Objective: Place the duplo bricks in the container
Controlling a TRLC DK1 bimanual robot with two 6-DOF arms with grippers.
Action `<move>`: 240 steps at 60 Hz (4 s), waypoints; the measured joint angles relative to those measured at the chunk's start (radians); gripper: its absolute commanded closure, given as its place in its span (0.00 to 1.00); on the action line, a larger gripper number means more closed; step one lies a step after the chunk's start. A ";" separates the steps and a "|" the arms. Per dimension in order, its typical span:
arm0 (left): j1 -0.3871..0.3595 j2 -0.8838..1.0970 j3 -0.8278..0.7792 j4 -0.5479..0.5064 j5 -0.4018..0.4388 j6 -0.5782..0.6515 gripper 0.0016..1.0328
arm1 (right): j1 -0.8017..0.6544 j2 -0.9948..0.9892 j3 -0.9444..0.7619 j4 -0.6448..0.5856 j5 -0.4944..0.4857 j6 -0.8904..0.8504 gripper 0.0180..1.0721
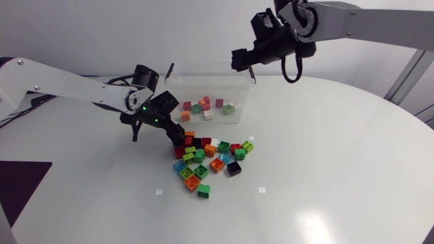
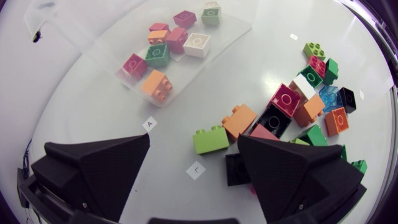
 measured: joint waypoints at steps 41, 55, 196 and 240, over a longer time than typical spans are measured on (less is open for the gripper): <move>-0.013 0.062 0.024 -0.004 -0.004 -0.029 0.27 | -0.096 -0.367 -0.524 0.130 -0.086 0.018 0.09; -0.019 0.076 0.024 -0.004 -0.004 -0.029 0.58 | -0.090 -0.378 -0.645 0.125 -0.086 -0.018 0.09; -0.038 -0.017 0.415 -0.018 0.000 -0.215 0.40 | 0.002 -0.044 -0.461 0.021 0.028 -0.241 0.74; 0.029 -0.354 0.047 -0.058 0.055 -0.015 0.05 | 0.056 -0.069 -0.092 0.024 0.000 -0.070 0.74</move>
